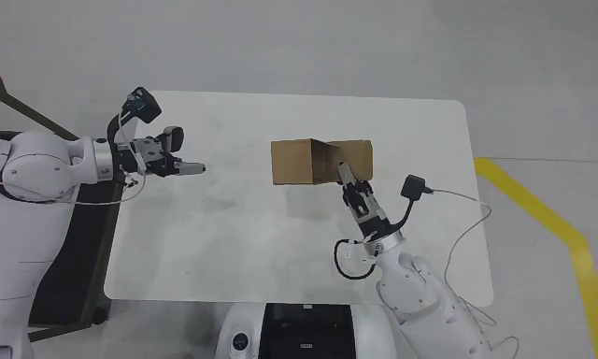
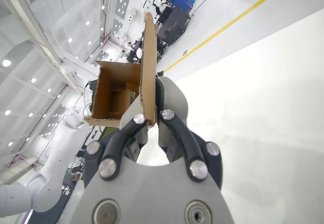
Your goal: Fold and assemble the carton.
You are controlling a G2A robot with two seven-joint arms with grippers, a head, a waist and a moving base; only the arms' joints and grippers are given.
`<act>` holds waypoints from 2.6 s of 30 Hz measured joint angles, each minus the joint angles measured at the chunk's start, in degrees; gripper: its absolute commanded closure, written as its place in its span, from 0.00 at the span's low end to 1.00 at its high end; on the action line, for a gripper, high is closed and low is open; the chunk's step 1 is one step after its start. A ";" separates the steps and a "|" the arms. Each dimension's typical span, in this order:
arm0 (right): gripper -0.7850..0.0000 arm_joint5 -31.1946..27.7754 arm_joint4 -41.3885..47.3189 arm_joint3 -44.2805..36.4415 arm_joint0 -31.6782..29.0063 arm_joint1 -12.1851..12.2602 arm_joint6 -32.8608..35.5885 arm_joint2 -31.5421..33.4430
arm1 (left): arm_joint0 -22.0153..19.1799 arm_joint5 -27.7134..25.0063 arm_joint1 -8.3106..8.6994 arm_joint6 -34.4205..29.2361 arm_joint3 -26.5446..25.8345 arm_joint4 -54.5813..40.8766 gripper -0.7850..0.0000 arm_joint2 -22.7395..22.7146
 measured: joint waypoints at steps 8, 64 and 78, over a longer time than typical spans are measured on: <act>1.00 1.90 18.25 -1.78 -2.44 -0.30 5.91 2.51 | 1.61 -3.51 -0.52 9.06 -1.51 0.71 0.00 1.58; 1.00 5.32 37.17 -3.30 -7.60 -0.90 14.87 6.07 | -0.60 -18.62 -2.55 45.49 -6.18 29.26 0.00 18.52; 1.00 5.03 34.95 -3.77 -7.67 -0.99 17.30 5.55 | -3.10 -18.62 -1.83 64.65 -2.98 47.36 0.00 24.38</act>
